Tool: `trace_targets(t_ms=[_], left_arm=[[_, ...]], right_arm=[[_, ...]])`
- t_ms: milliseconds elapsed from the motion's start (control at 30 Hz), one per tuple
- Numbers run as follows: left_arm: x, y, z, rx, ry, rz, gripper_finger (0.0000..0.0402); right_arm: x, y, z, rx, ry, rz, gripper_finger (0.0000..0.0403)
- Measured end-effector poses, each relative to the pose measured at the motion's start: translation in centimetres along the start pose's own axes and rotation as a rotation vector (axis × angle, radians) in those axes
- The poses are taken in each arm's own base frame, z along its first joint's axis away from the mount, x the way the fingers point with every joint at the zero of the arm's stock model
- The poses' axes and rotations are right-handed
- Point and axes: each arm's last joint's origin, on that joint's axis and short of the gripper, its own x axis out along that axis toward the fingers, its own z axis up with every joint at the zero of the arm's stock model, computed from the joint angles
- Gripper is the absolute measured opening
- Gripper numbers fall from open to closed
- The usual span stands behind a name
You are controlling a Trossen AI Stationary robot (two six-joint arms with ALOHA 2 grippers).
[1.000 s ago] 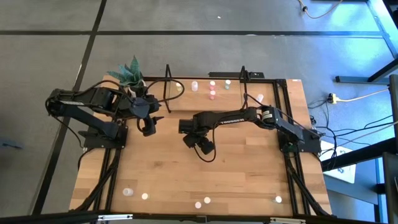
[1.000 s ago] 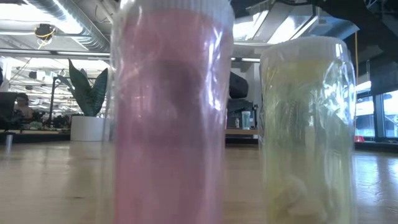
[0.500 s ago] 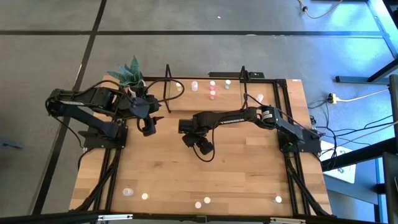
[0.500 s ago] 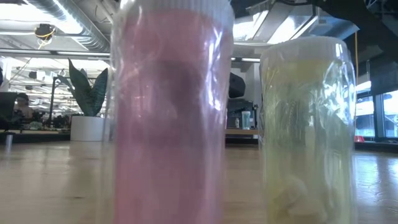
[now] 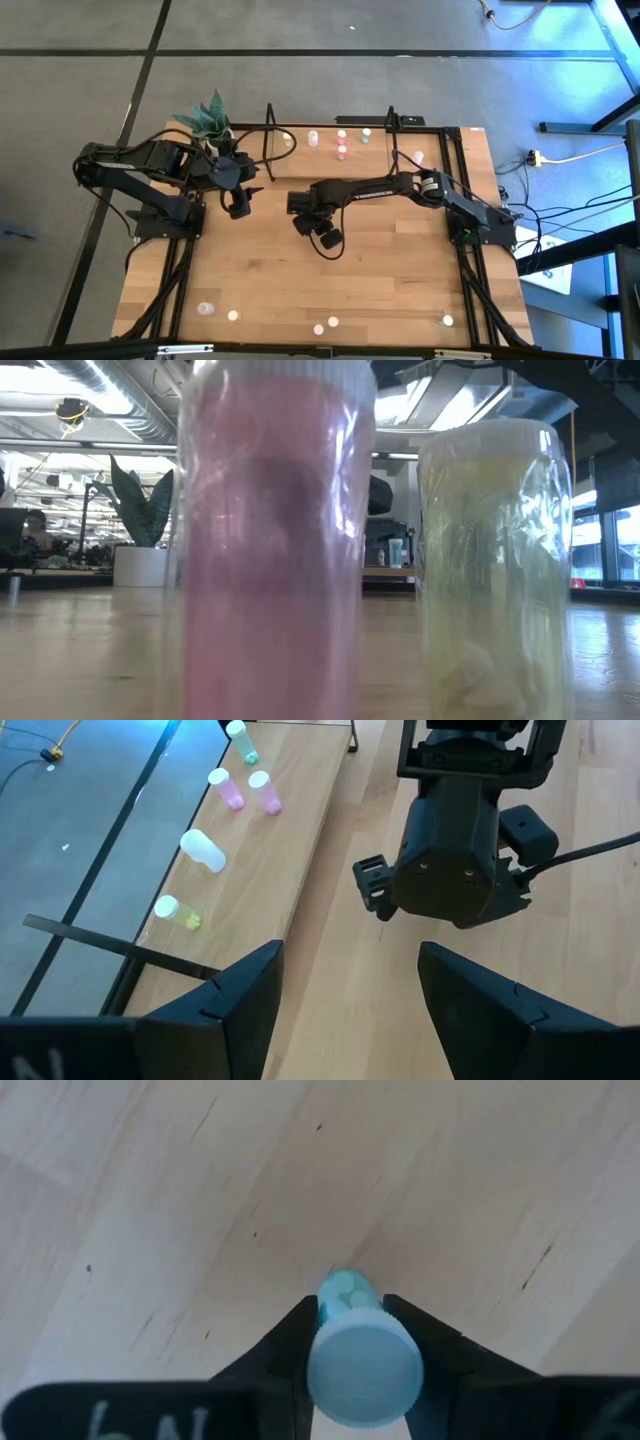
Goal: Pick and place medicine bottles onto shelf by color
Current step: Put the top blue pill bottle on the shelf aligned with other blue pill bottle
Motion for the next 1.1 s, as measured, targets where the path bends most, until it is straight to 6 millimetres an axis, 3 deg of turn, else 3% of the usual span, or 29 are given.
trace_targets(t_ms=[333,567,833,1100], left_arm=[[0.0,0.0,0.0,0.0,0.0,0.0,0.0226],[0.0,0.0,0.0,0.0,0.0,0.0,0.0226],[0.0,0.0,0.0,0.001,0.0,0.0,0.0226],[0.0,0.0,0.0,0.009,0.001,0.0,0.0226]], right_arm=[[-2.1,0.0,0.2,0.068,0.017,0.036,0.0104],[-4.8,-0.4,0.5,0.084,0.009,0.068,0.0114],[-9.0,-1.6,0.1,0.116,-0.023,0.037,0.0106],[-14.3,-2.4,-2.2,0.209,-0.077,-0.009,0.011]])
